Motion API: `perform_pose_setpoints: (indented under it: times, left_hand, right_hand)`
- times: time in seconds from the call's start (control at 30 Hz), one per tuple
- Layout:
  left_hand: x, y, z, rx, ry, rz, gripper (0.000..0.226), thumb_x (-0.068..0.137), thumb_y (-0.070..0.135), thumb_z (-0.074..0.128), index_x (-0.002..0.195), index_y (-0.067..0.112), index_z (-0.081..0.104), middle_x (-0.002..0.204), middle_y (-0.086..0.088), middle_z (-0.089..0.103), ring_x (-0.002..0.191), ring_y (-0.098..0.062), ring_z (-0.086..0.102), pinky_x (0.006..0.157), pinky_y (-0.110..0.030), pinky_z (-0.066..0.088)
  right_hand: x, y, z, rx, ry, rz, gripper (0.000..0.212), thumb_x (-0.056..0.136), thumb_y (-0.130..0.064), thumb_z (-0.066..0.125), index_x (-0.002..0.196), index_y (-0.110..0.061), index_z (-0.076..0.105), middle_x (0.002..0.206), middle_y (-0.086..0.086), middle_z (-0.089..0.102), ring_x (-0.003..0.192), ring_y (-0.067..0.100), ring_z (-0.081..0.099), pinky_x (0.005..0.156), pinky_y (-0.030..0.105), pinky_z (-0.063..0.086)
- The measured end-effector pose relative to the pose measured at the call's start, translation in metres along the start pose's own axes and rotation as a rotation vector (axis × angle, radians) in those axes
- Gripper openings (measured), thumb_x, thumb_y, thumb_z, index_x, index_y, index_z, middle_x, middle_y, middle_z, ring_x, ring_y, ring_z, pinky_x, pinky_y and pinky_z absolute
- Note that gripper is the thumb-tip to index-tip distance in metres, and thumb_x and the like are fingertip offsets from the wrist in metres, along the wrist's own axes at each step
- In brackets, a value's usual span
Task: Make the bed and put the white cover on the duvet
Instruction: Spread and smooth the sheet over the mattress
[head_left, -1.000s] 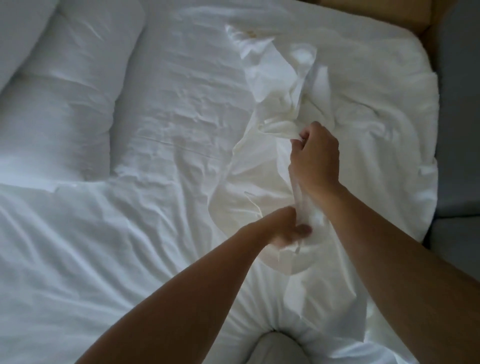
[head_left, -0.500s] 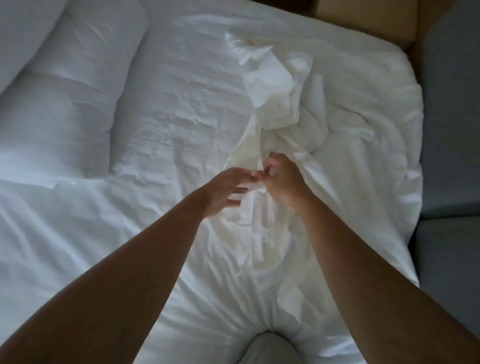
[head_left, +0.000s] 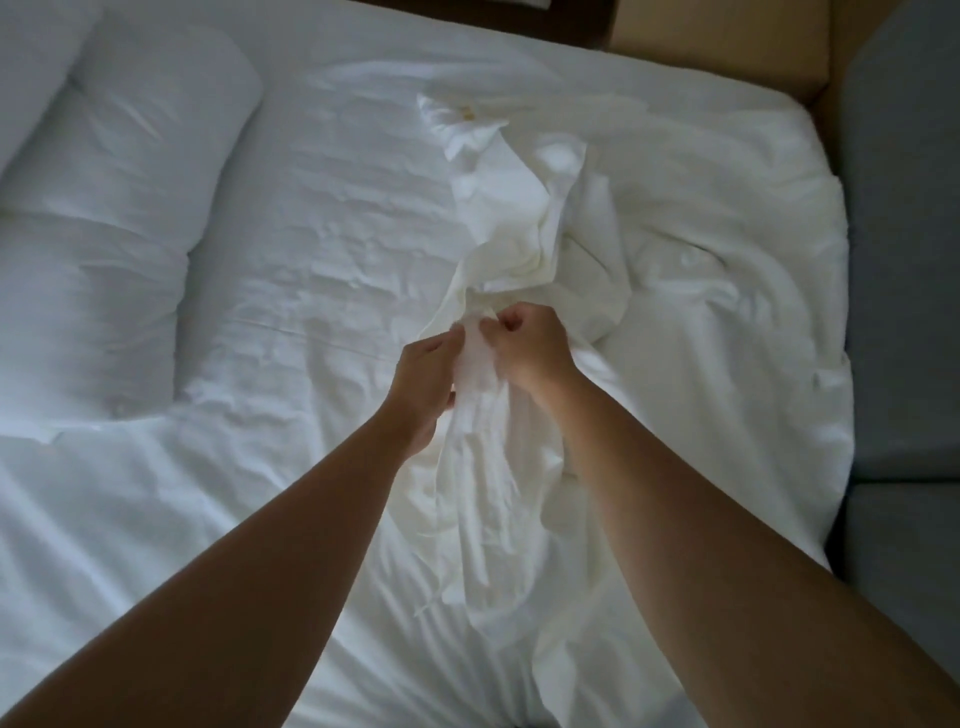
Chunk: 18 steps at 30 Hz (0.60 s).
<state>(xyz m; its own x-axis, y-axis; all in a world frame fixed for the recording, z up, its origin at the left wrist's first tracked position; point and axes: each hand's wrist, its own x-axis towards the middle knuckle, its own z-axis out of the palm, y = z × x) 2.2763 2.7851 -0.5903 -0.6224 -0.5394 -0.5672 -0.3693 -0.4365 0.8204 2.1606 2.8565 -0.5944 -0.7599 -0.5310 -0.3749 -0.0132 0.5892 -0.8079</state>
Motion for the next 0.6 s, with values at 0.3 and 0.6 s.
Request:
perform_pose_setpoints:
  times: [0.3,0.6]
  left_hand:
    - [0.009,0.006,-0.009,-0.174,-0.001,-0.017,0.026,0.099,0.020,0.063,0.075,0.018,0.054,0.080,-0.002,0.063,0.068,-0.015,0.060,0.062,-0.028,0.052]
    - [0.017,0.005,-0.006,0.082,0.133,0.014,0.020,0.080,0.019,0.075,0.080,0.024,0.055,0.088,-0.007,0.057,0.081,-0.025,0.054,0.065,-0.035,0.042]
  right_hand:
    - [0.020,0.019,-0.021,0.117,0.115,-0.084,0.021,0.088,-0.029,0.066,0.074,-0.021,0.052,0.068,-0.003,0.056,0.070,0.028,0.059,0.070,0.041,0.052]
    - [0.028,0.035,-0.092,0.012,0.904,0.105,0.013,0.092,-0.009,0.055,0.099,-0.004,0.064,0.103,0.016,0.066,0.096,0.033,0.062,0.079,0.026,0.040]
